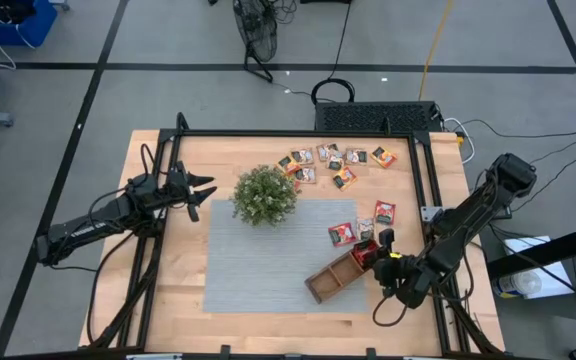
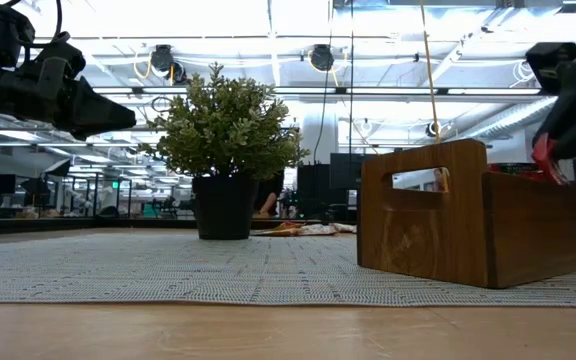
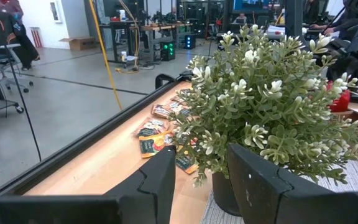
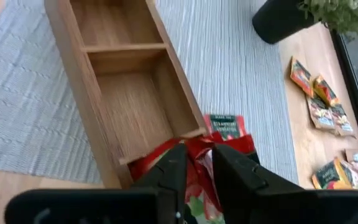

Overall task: Pick & Place Tea
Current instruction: Put the strawberry tea sachet into the brown organizer

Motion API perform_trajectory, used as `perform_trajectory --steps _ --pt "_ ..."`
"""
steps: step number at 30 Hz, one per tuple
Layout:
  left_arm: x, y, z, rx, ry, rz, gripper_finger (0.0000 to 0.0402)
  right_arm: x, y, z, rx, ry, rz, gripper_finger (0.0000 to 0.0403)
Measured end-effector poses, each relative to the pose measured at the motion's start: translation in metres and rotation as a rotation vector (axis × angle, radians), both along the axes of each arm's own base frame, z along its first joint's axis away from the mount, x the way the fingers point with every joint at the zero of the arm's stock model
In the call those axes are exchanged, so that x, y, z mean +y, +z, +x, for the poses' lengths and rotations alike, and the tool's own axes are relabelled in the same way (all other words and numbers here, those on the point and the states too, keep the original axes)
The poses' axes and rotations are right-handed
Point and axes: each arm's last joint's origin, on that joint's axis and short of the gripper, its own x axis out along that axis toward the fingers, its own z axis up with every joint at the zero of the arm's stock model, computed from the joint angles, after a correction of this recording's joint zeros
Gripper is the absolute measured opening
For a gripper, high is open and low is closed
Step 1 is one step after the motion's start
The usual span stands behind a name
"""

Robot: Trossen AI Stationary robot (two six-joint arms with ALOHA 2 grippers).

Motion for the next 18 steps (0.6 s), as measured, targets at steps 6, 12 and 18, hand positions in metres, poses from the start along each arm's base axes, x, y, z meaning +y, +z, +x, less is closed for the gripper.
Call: perform_trajectory --steps 6,12,18 --pt "0.000 0.000 0.000 0.000 0.000 0.000 0.0147 0.000 0.001 0.000 -0.006 -0.005 0.011 0.0086" --pt "0.000 0.000 0.000 0.000 0.000 0.000 0.0148 0.000 0.003 0.000 -0.009 0.013 0.001 0.0098" --pt "0.000 0.000 0.000 0.000 0.000 0.000 0.0147 0.002 0.019 0.002 -0.092 0.073 0.041 0.0088"
